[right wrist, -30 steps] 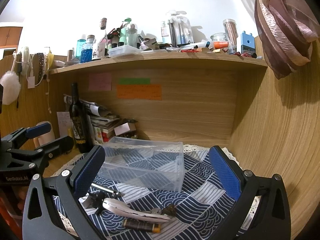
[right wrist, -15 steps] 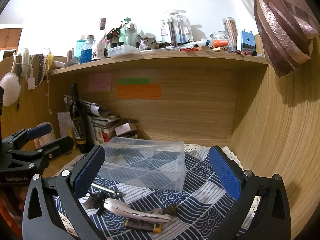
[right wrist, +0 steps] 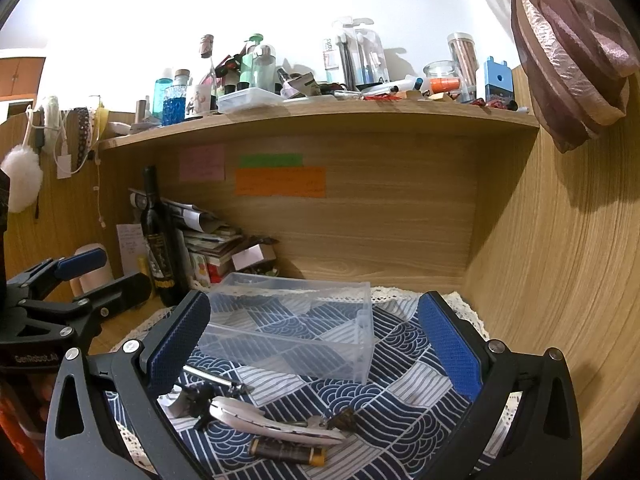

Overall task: Organize rigid objects
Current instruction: 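Grasp the white plug adapter with the left gripper while the right grasps the black-orange tube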

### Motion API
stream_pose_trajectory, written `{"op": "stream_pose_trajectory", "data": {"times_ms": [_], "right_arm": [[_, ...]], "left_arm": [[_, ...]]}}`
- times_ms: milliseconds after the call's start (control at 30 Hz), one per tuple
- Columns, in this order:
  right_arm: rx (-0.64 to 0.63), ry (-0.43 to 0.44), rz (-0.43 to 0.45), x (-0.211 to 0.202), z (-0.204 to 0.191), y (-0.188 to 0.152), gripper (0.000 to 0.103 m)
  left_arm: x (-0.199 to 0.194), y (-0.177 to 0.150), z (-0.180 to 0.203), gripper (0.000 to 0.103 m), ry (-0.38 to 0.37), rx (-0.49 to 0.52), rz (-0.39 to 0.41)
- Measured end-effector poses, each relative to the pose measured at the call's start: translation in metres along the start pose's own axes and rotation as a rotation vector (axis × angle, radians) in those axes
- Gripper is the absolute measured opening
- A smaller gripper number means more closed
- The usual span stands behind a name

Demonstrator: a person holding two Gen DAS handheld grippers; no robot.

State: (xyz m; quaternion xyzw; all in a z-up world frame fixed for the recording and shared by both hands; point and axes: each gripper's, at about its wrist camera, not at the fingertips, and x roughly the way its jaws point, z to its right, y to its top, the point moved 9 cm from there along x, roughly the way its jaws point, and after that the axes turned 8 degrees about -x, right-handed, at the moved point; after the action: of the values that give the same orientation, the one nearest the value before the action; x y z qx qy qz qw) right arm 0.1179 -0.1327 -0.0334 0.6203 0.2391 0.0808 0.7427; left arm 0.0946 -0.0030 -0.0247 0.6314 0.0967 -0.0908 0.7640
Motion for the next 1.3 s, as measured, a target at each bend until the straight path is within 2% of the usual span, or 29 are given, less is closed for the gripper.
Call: {"op": "stream_pose_trajectory", "data": {"times_ms": [167,300,333,433,533,733,1000,1133,1300], "right_arm": [[-0.004,0.003,0.001,0.001,0.0,-0.001,0.103],[0.004,0.035,-0.029,0.007,0.001,-0.01,0.103],[0.008,0.042,-0.043,0.011,0.003,-0.014,0.103],[0.025,0.078,-0.1,0.021,0.003,-0.028,0.097],[0.039,0.113,-0.169,0.032,0.001,-0.047,0.086],[0.064,0.146,-0.295,0.045,-0.011,-0.089,0.086],[0.119,0.169,-0.464,0.056,-0.021,-0.145,0.087],[0.116,0.169,-0.511,0.06,-0.03,-0.161,0.092],[0.084,0.153,-0.537,0.068,-0.039,-0.168,0.093]], "left_arm": [[0.004,-0.004,-0.004,0.103,-0.001,-0.003,-0.022],[0.011,-0.018,-0.014,0.103,0.0,-0.016,-0.077],[0.014,-0.022,-0.016,0.101,0.002,-0.018,-0.095],[0.021,-0.037,-0.026,0.083,0.024,-0.021,-0.15],[0.025,-0.055,-0.037,0.08,0.033,-0.037,-0.201],[0.033,-0.093,-0.055,0.069,0.055,-0.062,-0.311],[0.037,-0.15,-0.069,0.064,0.057,-0.103,-0.472],[0.043,-0.16,-0.068,0.064,0.057,-0.104,-0.497],[0.056,-0.167,-0.07,0.064,0.078,-0.111,-0.513]]}}
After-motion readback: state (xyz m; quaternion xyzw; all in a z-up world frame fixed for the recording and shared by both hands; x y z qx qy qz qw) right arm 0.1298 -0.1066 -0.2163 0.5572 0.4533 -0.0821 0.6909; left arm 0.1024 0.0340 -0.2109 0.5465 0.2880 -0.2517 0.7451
